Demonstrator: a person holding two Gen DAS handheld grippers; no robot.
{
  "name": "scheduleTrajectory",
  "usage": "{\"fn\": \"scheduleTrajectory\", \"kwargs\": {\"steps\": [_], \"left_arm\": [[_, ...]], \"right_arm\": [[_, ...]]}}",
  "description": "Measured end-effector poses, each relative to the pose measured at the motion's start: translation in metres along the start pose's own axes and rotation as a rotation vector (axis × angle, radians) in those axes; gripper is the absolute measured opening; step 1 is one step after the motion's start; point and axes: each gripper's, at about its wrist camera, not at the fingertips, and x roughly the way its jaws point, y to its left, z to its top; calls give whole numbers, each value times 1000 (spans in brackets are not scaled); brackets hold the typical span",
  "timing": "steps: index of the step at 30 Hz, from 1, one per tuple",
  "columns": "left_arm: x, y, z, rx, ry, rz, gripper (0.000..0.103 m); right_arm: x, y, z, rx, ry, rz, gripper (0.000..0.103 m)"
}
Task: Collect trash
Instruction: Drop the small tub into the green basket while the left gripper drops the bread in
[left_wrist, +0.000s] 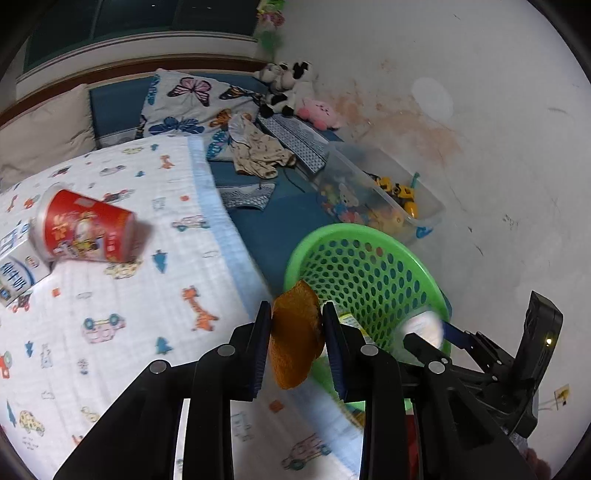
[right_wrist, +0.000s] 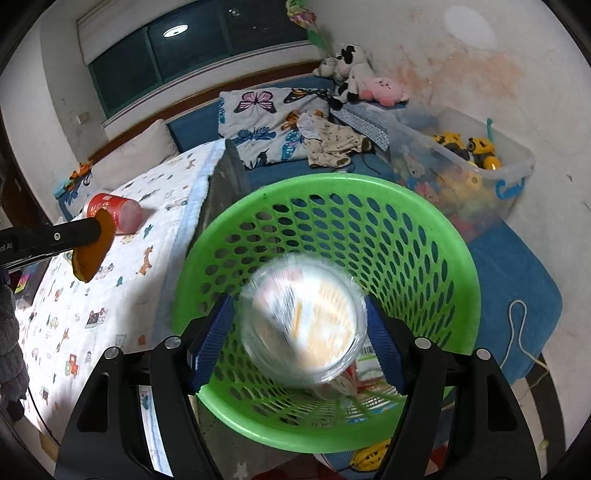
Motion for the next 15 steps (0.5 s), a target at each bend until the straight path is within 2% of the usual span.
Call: {"fn": "scheduleTrajectory", "kwargs": {"steps": [15], "left_arm": [[51, -51, -2, 105, 92, -26, 28]], "right_arm": [[-27, -26, -11, 55, -41, -9, 76]]}}
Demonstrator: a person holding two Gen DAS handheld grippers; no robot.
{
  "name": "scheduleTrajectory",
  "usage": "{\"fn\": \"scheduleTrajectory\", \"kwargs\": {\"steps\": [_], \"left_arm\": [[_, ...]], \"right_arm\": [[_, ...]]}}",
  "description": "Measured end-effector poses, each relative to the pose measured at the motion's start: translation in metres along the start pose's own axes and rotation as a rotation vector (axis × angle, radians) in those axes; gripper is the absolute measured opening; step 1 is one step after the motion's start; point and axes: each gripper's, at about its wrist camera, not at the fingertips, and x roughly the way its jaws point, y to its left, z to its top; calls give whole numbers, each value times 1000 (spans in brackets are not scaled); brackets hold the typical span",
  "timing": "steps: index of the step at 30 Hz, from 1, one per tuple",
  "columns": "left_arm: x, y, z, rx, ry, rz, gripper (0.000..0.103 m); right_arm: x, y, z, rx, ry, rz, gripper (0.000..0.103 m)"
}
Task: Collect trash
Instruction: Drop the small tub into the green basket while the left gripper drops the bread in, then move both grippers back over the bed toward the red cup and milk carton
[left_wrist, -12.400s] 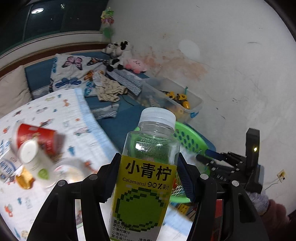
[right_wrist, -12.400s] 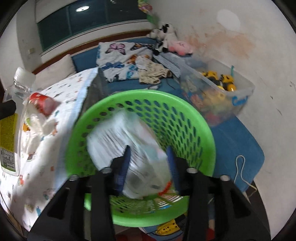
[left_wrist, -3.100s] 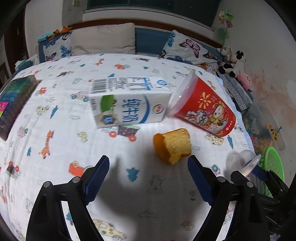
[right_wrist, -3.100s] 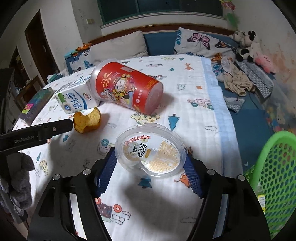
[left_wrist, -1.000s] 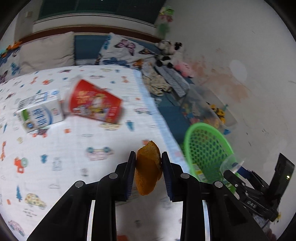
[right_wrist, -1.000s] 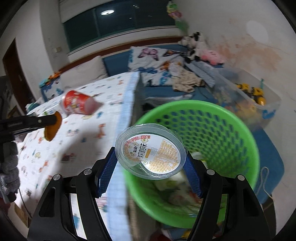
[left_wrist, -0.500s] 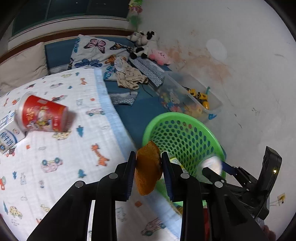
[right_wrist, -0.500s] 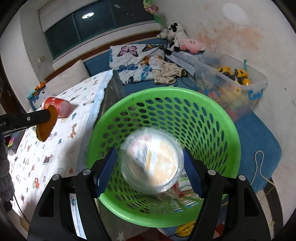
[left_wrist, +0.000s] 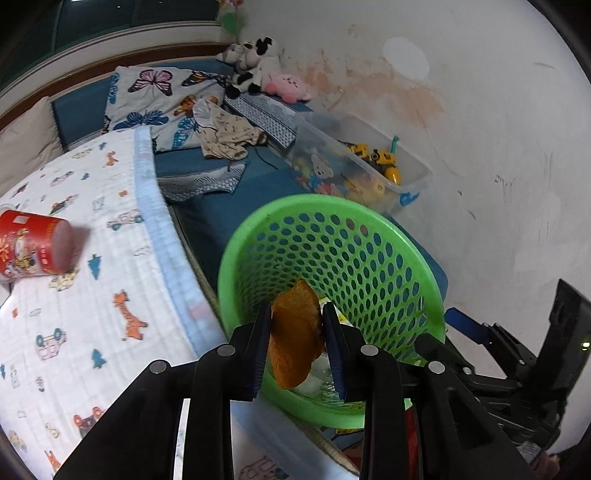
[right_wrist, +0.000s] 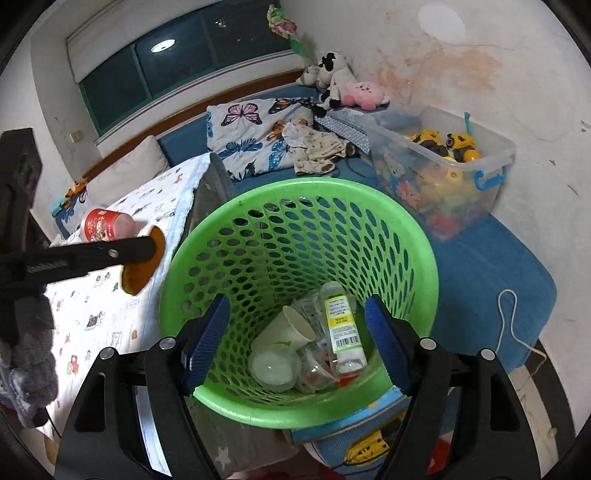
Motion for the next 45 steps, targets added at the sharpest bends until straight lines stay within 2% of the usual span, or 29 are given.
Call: {"fn": "scheduleTrajectory", "kwargs": {"steps": [6, 9, 11, 14, 21, 30, 39, 40, 45], "left_arm": [[15, -7, -2, 23, 30, 10, 29], [17, -6, -4, 24, 33, 11, 36], [15, -5, -5, 24, 24, 17, 47], [9, -2, -6, 25, 5, 16, 53], [-13, 13, -10, 4, -34, 15, 56], [-56, 63, -23, -82, -98, 114, 60], [-103, 135, -41, -232, -168, 243, 61], [-110, 146, -44, -259, -178, 263, 64], [-133, 195, -54, -390, -203, 324, 65]], "right_arm": [[-7, -1, -1, 4, -12, 4, 76], [-7, 0, -1, 2, -11, 8, 76], [-8, 2, -2, -4, -9, 9, 76], [-6, 5, -1, -9, -7, 12, 76], [-8, 19, 1, -40, -7, 24, 76], [-6, 58, 11, -119, -12, 67, 76], [5, 123, 35, -246, -6, 151, 76], [7, 130, 37, -265, -2, 160, 76], [22, 174, 49, -376, 14, 199, 76]]}}
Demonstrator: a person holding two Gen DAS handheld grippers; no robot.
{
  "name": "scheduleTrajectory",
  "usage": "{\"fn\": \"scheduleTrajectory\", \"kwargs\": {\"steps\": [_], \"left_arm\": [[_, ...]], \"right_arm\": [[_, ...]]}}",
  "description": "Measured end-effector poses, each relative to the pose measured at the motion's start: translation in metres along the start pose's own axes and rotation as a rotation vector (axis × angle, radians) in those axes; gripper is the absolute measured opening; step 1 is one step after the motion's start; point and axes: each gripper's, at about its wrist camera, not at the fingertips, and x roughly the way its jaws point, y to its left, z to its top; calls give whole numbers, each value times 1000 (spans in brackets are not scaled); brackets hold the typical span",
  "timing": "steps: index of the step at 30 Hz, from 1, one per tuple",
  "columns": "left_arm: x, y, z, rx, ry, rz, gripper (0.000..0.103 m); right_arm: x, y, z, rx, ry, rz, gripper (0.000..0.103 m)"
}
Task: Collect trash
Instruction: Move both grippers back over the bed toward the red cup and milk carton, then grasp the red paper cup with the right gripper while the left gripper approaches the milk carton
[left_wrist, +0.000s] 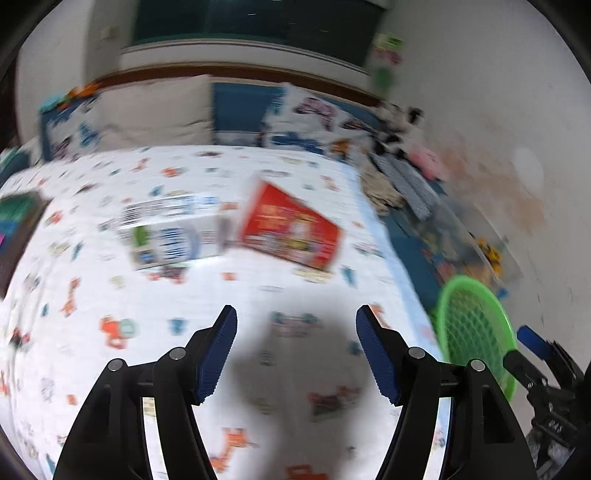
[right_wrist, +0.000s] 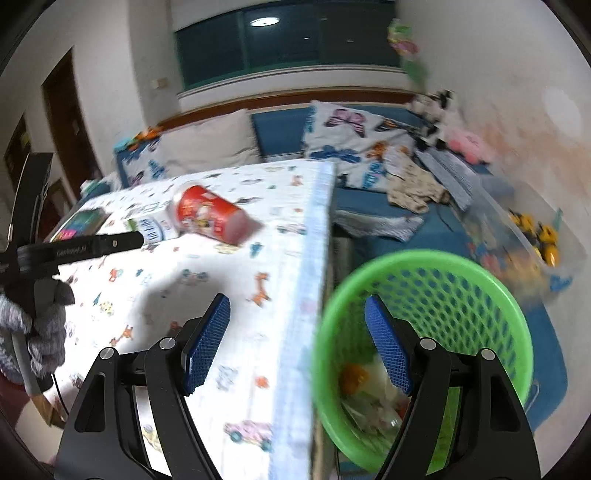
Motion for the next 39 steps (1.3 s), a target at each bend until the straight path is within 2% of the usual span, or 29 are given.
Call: {"fn": "scheduleTrajectory", "kwargs": {"steps": [8, 18, 19, 27, 29, 36, 39], "left_arm": [[-5, 71, 16, -152, -32, 124, 69], [6, 129, 27, -232, -19, 223, 70], [8, 133, 29, -235, -18, 228, 73], [21, 150, 41, -243, -21, 249, 75], [26, 153, 45, -239, -19, 245, 79], [46, 148, 53, -133, -3, 223, 83], [53, 147, 55, -102, 0, 211, 85]], "right_arm": [[53, 47, 40, -154, 56, 97, 76], [127, 81, 74, -326, 148, 163, 76], [133, 83, 76, -341, 154, 161, 76], [192, 103, 96, -476, 213, 189, 79], [203, 107, 99, -499, 223, 199, 80], [236, 130, 99, -640, 257, 207, 83], [249, 135, 101, -651, 275, 222, 84]]}}
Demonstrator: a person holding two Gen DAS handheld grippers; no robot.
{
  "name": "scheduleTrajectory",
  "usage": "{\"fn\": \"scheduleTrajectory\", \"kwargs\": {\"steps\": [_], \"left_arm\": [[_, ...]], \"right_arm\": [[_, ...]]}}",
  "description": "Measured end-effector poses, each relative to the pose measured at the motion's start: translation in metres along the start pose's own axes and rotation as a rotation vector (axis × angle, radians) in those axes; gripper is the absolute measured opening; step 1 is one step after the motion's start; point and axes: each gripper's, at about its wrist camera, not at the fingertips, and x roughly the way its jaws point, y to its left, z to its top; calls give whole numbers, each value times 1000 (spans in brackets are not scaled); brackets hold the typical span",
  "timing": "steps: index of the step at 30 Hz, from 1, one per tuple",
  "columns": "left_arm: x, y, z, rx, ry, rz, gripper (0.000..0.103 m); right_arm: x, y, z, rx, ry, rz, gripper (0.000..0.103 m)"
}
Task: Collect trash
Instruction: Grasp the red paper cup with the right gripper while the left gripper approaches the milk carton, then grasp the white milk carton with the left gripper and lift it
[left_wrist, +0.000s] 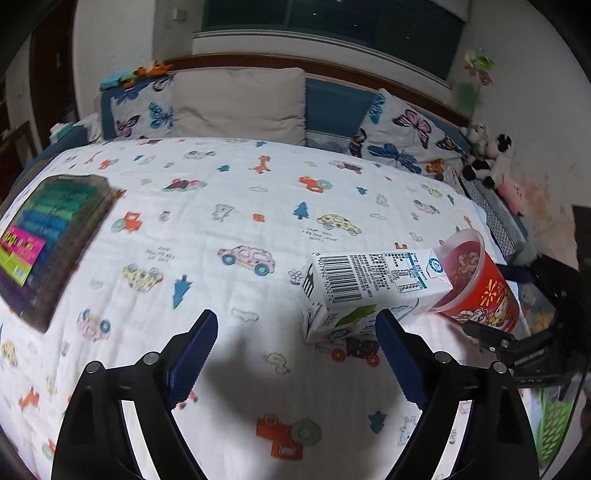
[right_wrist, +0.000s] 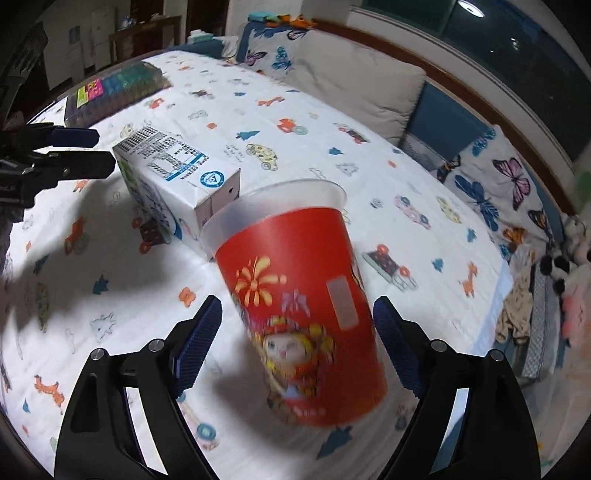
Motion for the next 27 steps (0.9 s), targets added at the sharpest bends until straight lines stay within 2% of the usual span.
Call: {"fn": "scheduleTrajectory", "kwargs": {"steps": [3, 5, 11, 19, 24, 27], "left_arm": [[7, 0, 5, 6, 3, -29, 87], [11, -1, 7, 14, 8, -45, 88], [22, -5, 15, 67, -2, -99, 93], [39, -5, 24, 100, -6, -138, 93], [51, 4, 25, 38, 37, -227, 93], [47, -6, 18, 90, 22, -246, 94]], "right_arm": [[9, -2, 2, 3, 14, -9, 84], [9, -5, 0, 22, 13, -5, 81], [-4, -12, -12, 97, 7, 8, 78], [-30, -16, -32, 194, -26, 41, 77], [-35, -18, -38, 236, -41, 50, 77], [-35, -17, -41, 250, -37, 54, 77]]}}
